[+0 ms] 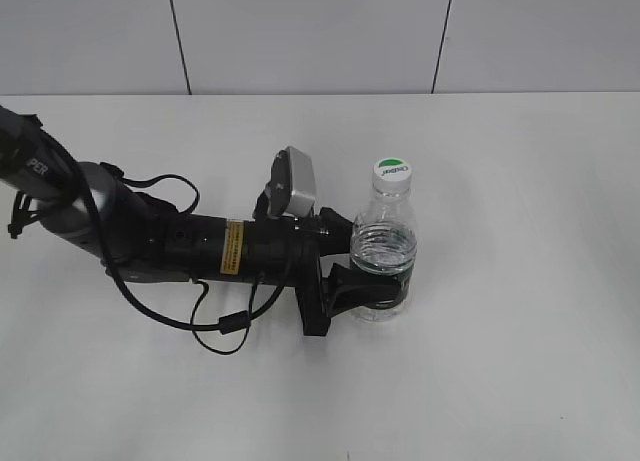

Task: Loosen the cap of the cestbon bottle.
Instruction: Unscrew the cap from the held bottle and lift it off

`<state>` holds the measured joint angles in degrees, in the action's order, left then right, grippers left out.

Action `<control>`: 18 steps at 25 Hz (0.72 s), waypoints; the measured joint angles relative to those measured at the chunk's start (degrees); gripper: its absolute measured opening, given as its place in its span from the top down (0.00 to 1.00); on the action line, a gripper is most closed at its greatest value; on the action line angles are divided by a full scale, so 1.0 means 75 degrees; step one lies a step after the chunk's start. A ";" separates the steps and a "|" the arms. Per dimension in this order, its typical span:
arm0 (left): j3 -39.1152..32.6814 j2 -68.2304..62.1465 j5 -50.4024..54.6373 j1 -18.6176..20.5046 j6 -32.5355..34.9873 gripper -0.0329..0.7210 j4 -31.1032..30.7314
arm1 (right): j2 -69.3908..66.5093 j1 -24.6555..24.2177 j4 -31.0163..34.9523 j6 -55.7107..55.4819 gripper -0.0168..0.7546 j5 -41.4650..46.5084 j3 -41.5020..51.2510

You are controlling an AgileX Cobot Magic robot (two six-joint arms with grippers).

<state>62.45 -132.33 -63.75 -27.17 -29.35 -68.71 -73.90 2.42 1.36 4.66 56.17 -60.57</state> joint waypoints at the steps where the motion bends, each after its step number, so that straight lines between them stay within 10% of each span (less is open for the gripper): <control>1: 0.0000 0.0000 0.0000 0.0000 0.0000 0.40 0.0000 | -0.0208 0.0000 0.0000 0.0000 0.30 0.0334 -0.0207; 12: 0.0000 0.0000 -0.0007 0.0000 0.0000 0.40 -0.0007 | -0.1967 0.0100 0.0753 0.0065 0.30 0.1766 -0.1819; 18: 0.0000 0.0000 -0.0015 0.0000 0.0000 0.40 -0.0007 | -0.2259 0.1204 0.0760 0.0065 0.30 0.1793 -0.2499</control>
<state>62.45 -132.33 -63.86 -27.17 -29.35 -68.76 -90.84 11.45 7.06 5.14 69.61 -79.31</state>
